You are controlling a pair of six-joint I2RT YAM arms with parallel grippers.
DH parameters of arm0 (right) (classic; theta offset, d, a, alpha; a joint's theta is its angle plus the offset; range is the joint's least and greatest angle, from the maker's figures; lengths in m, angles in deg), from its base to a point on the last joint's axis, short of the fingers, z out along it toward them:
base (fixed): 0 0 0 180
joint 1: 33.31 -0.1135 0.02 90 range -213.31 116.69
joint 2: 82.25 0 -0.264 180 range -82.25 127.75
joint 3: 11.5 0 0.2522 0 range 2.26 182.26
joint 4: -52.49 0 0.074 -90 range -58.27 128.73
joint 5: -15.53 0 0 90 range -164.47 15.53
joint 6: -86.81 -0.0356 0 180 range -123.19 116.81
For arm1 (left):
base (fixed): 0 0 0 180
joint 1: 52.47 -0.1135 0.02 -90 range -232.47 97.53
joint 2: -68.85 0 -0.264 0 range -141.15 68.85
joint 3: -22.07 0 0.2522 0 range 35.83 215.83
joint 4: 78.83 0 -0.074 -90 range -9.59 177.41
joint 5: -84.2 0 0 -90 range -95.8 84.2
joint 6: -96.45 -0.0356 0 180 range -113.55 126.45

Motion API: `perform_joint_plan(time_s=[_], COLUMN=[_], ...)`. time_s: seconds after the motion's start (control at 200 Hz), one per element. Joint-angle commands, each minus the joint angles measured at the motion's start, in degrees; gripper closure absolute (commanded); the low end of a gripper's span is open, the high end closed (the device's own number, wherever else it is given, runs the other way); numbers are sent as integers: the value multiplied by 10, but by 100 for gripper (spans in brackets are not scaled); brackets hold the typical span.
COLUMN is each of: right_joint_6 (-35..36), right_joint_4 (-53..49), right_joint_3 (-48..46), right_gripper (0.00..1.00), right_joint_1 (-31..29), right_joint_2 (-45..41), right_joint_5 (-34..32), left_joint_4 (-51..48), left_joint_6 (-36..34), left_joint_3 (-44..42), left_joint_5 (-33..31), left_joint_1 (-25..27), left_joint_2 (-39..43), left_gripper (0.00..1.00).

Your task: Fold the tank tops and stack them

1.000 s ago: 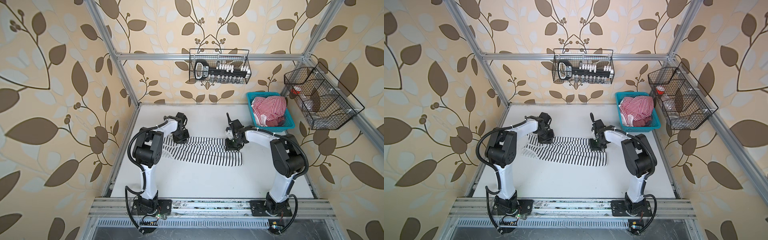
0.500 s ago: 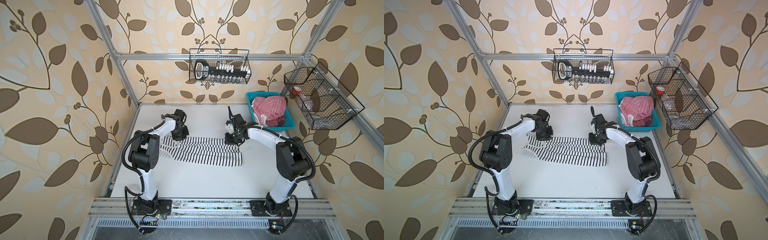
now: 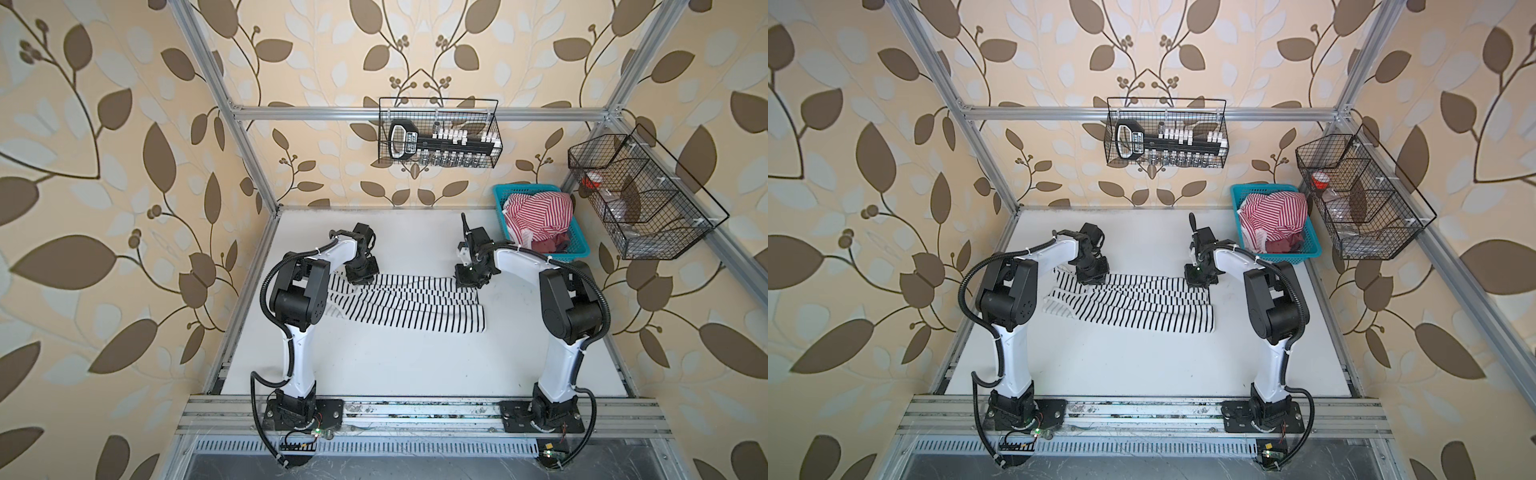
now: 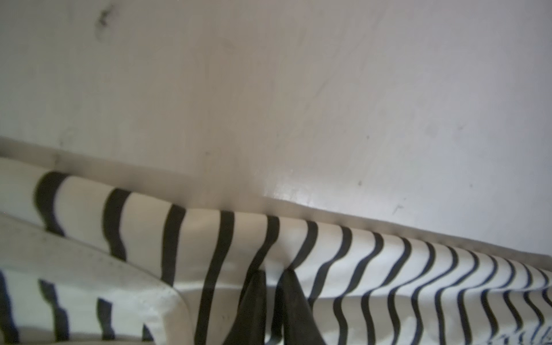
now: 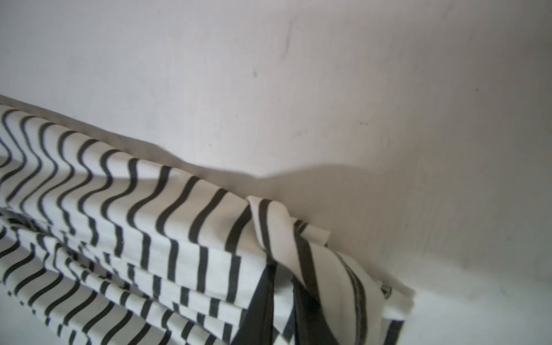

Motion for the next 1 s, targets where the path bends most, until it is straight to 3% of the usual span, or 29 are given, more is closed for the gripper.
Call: perform_joint_plan(time_s=[0.0, 0.22, 0.535, 0.755, 0.995], right_joint_6=[19, 1, -58, -127, -208], right_joint_4=[-19, -19, -4, 42, 114], right_joint_3=[-30, -104, -227, -314, -350], right_gripper=[85, 86, 86, 83, 80], right_joint_1=[1, -1, -58, -101, -185], right_joint_2=[-17, -41, -108, -149, -157], right_joint_5=[-27, -31, -2, 65, 136], left_joint_4=[-38, -73, -69, -61, -5], left_joint_6=[1, -16, -20, -16, -2], left_joint_3=[15, 102, 263, 403, 471], left_joint_5=[-46, -54, 23, 69, 142], left_joint_1=[-1, -1, 7, 26, 50], left_joint_2=[-38, -110, -223, -299, -356], left_gripper=[85, 87, 92, 96, 100])
